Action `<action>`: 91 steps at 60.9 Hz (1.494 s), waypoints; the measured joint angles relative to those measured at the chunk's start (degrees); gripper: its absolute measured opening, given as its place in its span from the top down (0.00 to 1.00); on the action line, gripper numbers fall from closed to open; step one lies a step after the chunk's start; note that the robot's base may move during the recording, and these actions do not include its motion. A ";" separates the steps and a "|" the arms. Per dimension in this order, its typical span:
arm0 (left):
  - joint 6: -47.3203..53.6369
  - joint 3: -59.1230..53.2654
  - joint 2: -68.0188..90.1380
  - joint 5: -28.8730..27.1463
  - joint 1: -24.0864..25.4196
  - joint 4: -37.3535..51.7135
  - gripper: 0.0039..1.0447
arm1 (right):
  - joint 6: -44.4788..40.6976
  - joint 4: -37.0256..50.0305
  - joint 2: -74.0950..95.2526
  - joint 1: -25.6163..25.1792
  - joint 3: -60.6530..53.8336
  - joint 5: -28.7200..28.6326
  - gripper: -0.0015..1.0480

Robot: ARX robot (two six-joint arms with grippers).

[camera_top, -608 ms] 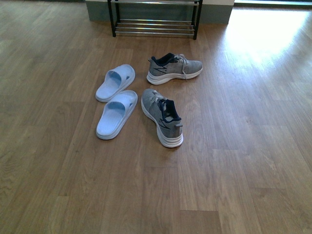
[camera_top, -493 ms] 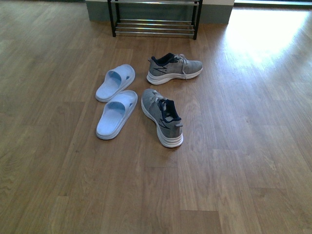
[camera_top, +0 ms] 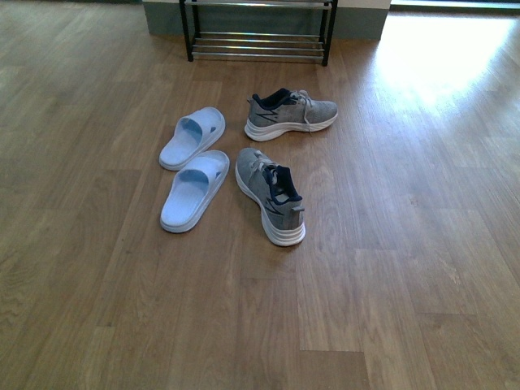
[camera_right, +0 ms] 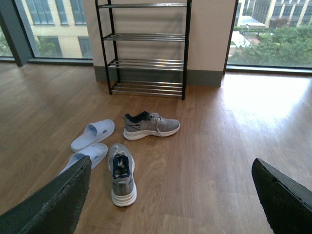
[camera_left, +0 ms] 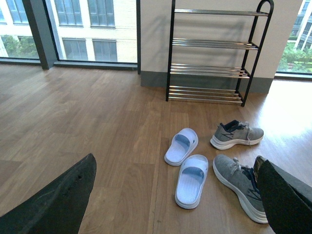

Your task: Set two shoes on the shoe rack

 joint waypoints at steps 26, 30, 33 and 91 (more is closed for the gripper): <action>0.00 0.00 0.00 0.00 0.00 0.00 0.09 | 0.00 0.00 0.00 0.00 0.00 0.00 0.09; 0.00 0.00 0.00 0.00 0.00 0.00 0.09 | 0.00 0.00 0.00 0.00 0.00 0.00 0.09; 0.00 0.00 0.00 0.00 0.00 0.00 0.09 | 0.00 0.00 0.00 0.00 0.00 0.00 0.09; 0.00 0.00 0.00 0.00 0.00 0.00 0.09 | 0.00 0.00 0.00 0.00 0.00 0.00 0.09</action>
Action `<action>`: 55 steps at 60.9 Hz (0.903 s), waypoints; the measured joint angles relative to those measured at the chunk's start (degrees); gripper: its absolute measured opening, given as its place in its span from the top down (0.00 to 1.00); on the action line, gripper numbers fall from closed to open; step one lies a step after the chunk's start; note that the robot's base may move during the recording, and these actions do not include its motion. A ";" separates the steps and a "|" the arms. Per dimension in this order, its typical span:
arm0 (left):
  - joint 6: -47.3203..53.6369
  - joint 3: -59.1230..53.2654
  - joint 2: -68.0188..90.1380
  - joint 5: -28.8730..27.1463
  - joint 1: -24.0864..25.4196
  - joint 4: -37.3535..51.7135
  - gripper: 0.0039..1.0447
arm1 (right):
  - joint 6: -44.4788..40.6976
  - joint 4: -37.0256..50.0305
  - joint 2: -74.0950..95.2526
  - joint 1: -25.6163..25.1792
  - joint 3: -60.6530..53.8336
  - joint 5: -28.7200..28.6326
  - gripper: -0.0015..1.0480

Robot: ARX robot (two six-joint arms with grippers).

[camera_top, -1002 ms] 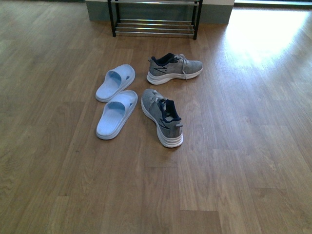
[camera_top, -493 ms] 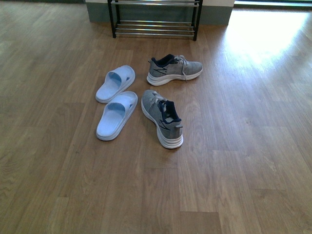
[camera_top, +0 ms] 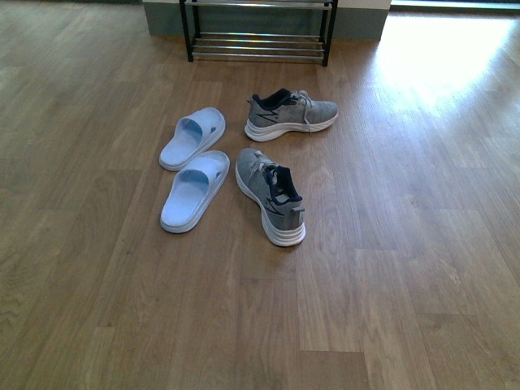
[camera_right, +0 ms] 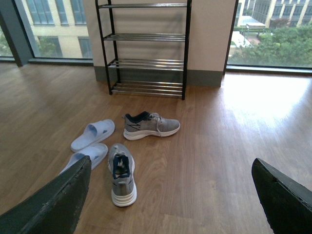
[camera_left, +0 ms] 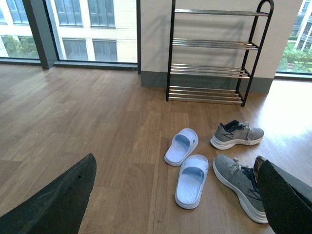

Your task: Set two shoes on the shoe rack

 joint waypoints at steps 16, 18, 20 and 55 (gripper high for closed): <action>0.00 0.00 0.00 0.00 0.00 0.00 0.09 | 0.00 0.00 0.00 0.00 0.00 0.00 0.09; 0.00 0.00 0.00 0.00 0.00 0.00 0.09 | 0.00 0.00 0.00 0.00 0.00 0.00 0.09; 0.00 0.00 0.00 0.00 0.00 0.00 0.09 | 0.00 0.00 0.00 0.00 0.00 0.00 0.09; 0.00 0.00 0.00 0.00 0.00 0.00 0.09 | 0.00 0.00 0.00 0.00 0.00 -0.02 0.09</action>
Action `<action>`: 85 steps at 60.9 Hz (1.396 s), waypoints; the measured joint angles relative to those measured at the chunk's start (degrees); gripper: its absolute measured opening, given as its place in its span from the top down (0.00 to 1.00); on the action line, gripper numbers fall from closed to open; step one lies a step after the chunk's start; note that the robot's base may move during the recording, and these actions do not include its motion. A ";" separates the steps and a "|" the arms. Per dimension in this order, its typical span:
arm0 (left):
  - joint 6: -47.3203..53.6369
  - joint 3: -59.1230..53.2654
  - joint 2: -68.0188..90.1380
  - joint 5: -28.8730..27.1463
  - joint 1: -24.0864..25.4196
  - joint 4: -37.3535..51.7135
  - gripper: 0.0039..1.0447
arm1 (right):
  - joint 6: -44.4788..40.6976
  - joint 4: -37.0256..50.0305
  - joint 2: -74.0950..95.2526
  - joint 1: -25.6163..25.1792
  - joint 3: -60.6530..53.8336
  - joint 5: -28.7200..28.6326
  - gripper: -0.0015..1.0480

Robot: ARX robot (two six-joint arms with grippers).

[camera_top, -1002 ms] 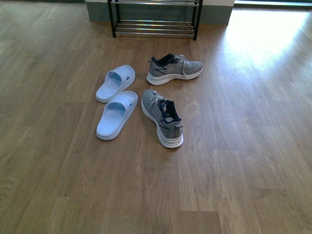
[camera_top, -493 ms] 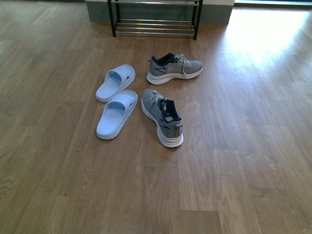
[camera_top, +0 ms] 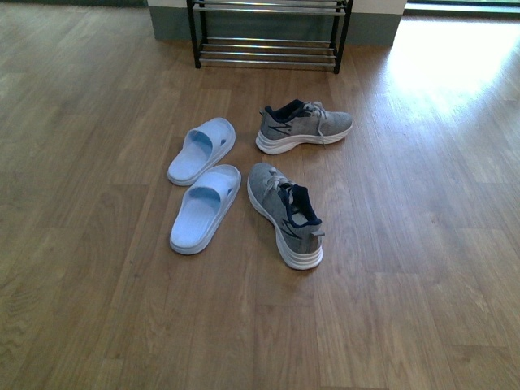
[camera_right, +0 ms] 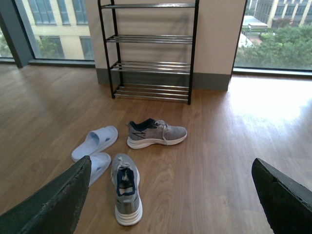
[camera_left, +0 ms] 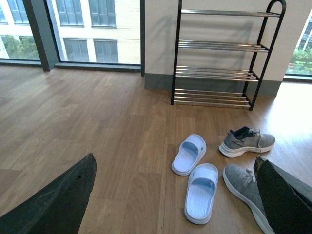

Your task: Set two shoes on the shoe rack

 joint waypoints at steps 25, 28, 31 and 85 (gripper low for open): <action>0.00 0.00 0.00 0.07 0.00 0.00 0.09 | 0.00 0.00 0.00 0.00 0.00 0.13 0.09; 0.00 0.00 0.00 0.07 0.00 0.00 0.09 | 0.00 0.00 0.00 0.00 0.00 0.11 0.09; 0.00 0.00 0.00 0.04 0.00 0.00 0.09 | 0.02 0.00 -0.02 0.00 0.00 0.07 0.09; 0.00 0.00 0.00 0.00 0.00 0.00 0.09 | 4.92 -0.31 13.07 -1.27 2.71 5.42 0.09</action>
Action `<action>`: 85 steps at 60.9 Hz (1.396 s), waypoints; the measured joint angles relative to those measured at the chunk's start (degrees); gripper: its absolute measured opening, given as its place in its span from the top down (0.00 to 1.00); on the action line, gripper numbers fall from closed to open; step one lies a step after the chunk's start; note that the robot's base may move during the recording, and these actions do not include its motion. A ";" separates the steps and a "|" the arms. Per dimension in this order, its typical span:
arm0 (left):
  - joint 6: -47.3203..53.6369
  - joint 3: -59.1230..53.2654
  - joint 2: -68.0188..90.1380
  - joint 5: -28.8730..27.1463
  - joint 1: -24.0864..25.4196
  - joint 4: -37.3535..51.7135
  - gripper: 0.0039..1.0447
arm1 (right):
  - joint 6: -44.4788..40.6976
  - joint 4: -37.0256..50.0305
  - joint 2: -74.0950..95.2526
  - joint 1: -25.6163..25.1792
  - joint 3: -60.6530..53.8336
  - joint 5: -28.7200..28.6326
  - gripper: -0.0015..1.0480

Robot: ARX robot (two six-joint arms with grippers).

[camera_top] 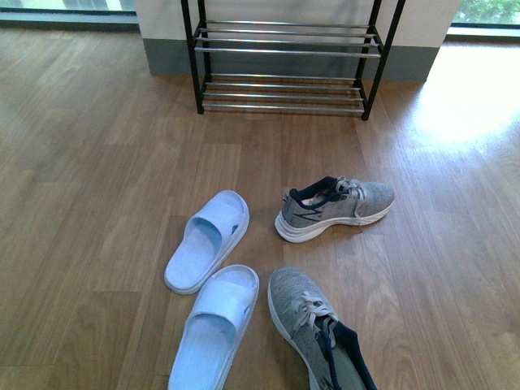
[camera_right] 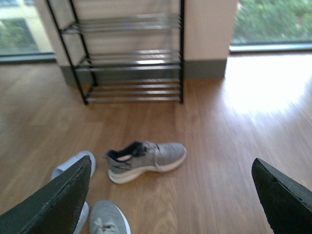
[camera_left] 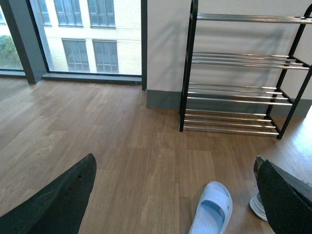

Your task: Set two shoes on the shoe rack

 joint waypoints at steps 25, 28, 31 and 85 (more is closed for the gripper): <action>0.00 0.00 0.00 0.02 0.00 -0.02 0.09 | -12.13 41.07 82.01 -7.37 12.41 -11.87 0.09; 0.00 0.00 0.00 0.02 0.00 0.00 0.09 | -13.44 43.30 89.61 -6.88 13.84 -12.15 0.09; 0.00 0.00 0.00 0.00 0.00 0.00 0.09 | -14.62 45.00 96.59 -6.25 15.30 -12.35 0.09; 0.00 0.00 0.00 0.00 0.00 0.00 0.09 | -15.67 33.97 144.21 -1.62 46.60 -16.04 0.09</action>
